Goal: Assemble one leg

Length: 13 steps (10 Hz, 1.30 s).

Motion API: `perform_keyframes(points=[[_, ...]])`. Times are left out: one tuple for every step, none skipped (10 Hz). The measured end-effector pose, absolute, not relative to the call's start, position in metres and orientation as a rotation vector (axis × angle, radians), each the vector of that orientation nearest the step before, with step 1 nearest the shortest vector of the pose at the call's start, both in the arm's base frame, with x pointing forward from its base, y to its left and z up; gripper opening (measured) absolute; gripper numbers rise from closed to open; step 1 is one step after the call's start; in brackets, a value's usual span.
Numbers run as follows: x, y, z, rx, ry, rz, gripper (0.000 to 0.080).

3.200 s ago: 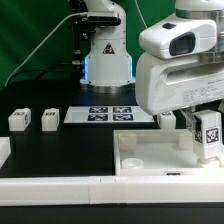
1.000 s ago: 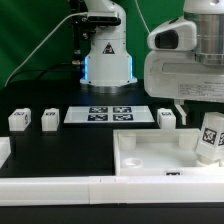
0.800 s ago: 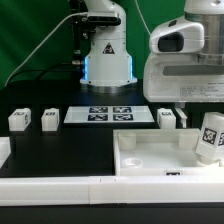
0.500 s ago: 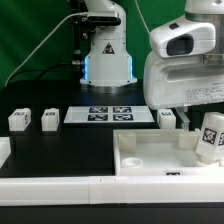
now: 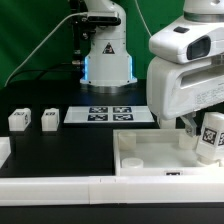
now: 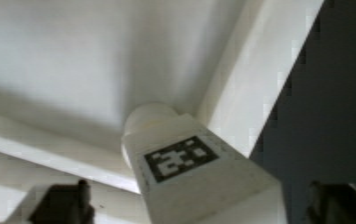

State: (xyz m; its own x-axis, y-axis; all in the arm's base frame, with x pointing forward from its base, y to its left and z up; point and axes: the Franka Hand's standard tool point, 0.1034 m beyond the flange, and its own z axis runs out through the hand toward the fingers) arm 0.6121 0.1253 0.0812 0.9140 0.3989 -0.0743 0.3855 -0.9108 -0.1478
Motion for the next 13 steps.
perform_keyframes(points=[[0.6121,0.1253,0.0812,-2.946,-0.606,0.155,0.0557],[0.6123,0.1248,0.0813,-2.946,-0.606,0.154,0.0376],[0.6124,0.1245,0.0813,-2.947,-0.606,0.154,0.0317],[0.6124,0.1245,0.0812,-2.947,-0.605,0.154,0.0317],[0.6124,0.1245,0.0812,-2.947,-0.605,0.154,0.0317],[0.6124,0.1246,0.0812,-2.949,-0.593,0.155,0.0317],[0.6124,0.1247,0.0812,-2.955,-0.566,0.157,0.0317],[0.6124,0.1246,0.0812,-2.955,-0.567,0.157,0.0317],[0.6124,0.1251,0.0813,-2.962,-0.524,0.159,0.0317],[0.6123,0.1261,0.0813,-2.997,-0.315,0.172,0.0318],[0.6122,0.1266,0.0813,-3.013,-0.182,0.18,0.032],[0.6121,0.1272,0.0813,-3.02,-0.078,0.187,0.032],[0.612,0.1282,0.0813,-3.024,0.092,0.196,0.032]])
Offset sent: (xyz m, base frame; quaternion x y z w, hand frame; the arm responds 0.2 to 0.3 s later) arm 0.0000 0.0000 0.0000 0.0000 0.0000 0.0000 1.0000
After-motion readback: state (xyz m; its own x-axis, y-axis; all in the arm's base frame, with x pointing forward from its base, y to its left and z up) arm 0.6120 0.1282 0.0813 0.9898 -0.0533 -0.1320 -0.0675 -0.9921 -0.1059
